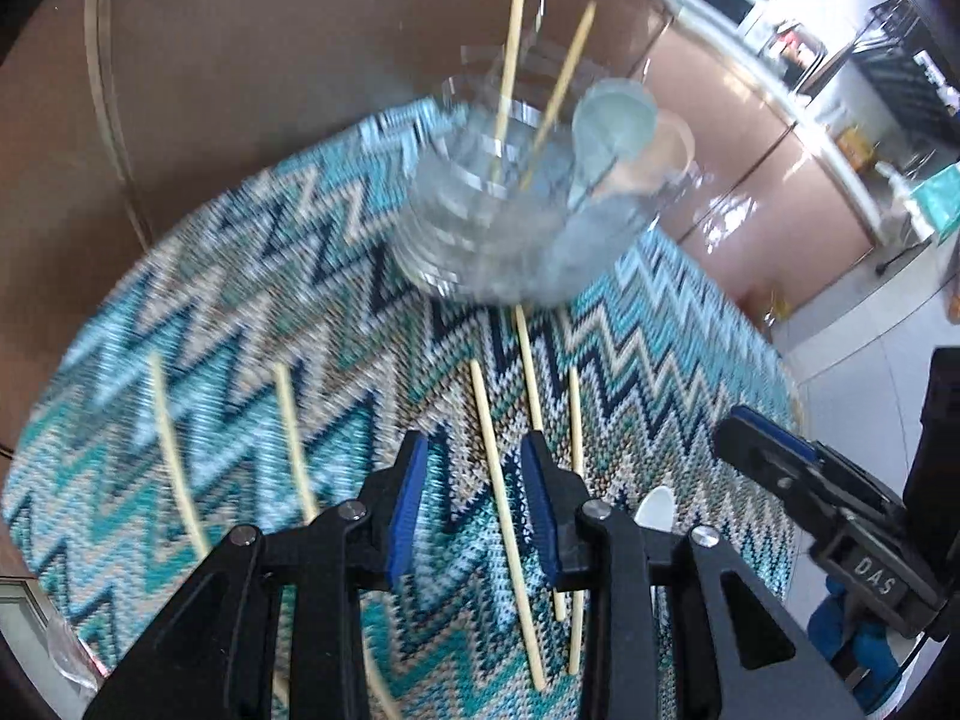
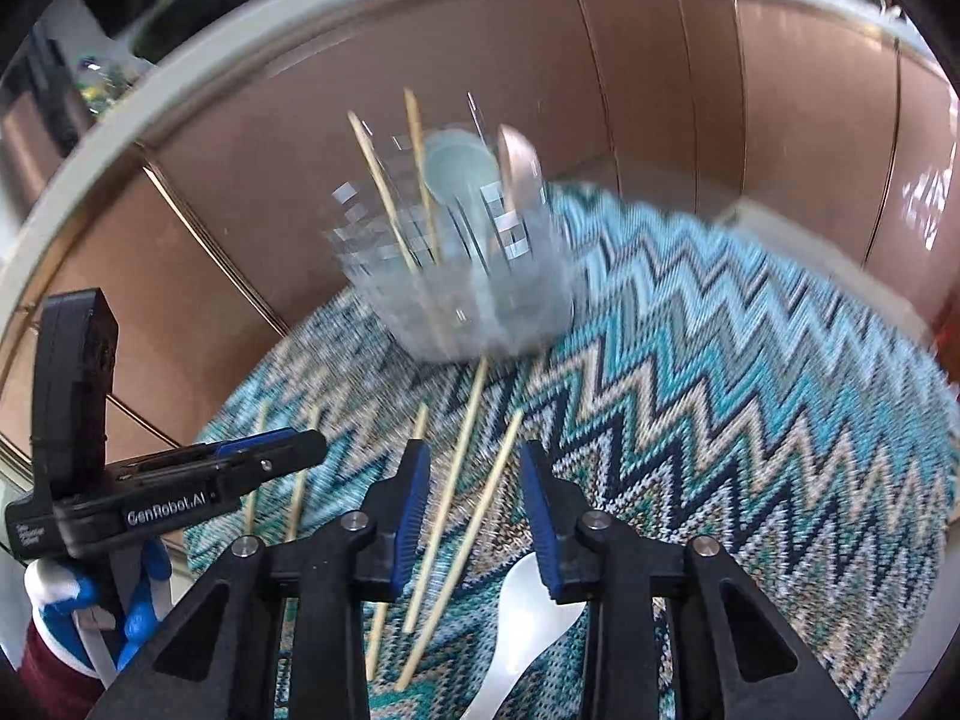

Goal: Organize utensils
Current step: 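Grasp another chopstick with the left tool while the right tool grasps one too, then lift the chopstick with the left tool while the right tool carries its chopstick over the holder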

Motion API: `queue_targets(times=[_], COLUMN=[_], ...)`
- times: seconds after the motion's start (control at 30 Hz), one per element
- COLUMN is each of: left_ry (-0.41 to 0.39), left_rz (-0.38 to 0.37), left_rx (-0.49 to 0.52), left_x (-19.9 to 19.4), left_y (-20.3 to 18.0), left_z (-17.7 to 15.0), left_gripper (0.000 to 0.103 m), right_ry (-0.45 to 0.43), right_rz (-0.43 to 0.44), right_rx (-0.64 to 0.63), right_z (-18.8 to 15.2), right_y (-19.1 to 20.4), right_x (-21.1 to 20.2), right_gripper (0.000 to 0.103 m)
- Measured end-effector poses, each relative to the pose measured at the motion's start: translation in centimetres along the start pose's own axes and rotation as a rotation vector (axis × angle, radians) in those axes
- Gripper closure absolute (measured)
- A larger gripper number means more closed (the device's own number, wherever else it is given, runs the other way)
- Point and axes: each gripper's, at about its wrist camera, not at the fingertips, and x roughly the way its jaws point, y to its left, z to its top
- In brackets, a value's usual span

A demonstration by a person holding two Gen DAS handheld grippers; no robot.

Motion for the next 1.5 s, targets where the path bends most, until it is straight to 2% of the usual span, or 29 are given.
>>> queue_targets(times=[0.13, 0.2, 0.4, 0.67, 0.9, 1.03, 1.17, 1.3, 1.5], left_ry=[0.078, 0.116, 0.186, 0.206, 0.194, 0.164, 0.087, -0.002, -0.173], left_rz=[0.027, 0.036, 0.073, 0.114, 0.118, 0.096, 0.066, 0.047, 0.006], left_rx=[-0.007, -0.016, -0.02, 0.023, 0.025, 0.011, -0.004, 0.006, 0.009], left_x=[3.2, 4.6, 7.4, 8.4, 9.2, 8.3, 6.3, 3.4, -2.3], left_y=[-0.6, -0.9, -1.2, -2.1, -2.7, -2.0, -1.5, -1.7, -1.8], left_z=[0.6, 1.0, 1.9, 2.7, 2.8, 2.4, 2.1, 1.6, 1.2], left_gripper=[0.074, 0.08, 0.088, 0.094, 0.097, 0.099, 0.099, 0.099, 0.099], right_ry=[0.107, 0.143, 0.233, 0.29, 0.294, 0.275, 0.241, 0.17, 0.001], right_rz=[0.002, 0.0, 0.002, -0.033, -0.07, -0.036, 0.018, 0.065, 0.114], right_rx=[0.028, 0.036, 0.05, 0.032, 0.0, 0.048, 0.077, 0.077, 0.021], right_z=[0.7, 0.8, 1.8, 2.6, 2.6, 2.2, 1.8, 1.7, 1.8], right_y=[-1.1, -1.4, -2.0, -2.0, -0.8, -1.4, -1.9, -1.4, 0.0], right_x=[3.7, 4.9, 8.4, 11.3, 12.3, 11.9, 10.3, 7.5, 1.2], right_gripper=[0.079, 0.081, 0.085, 0.088, 0.093, 0.096, 0.097, 0.097, 0.097])
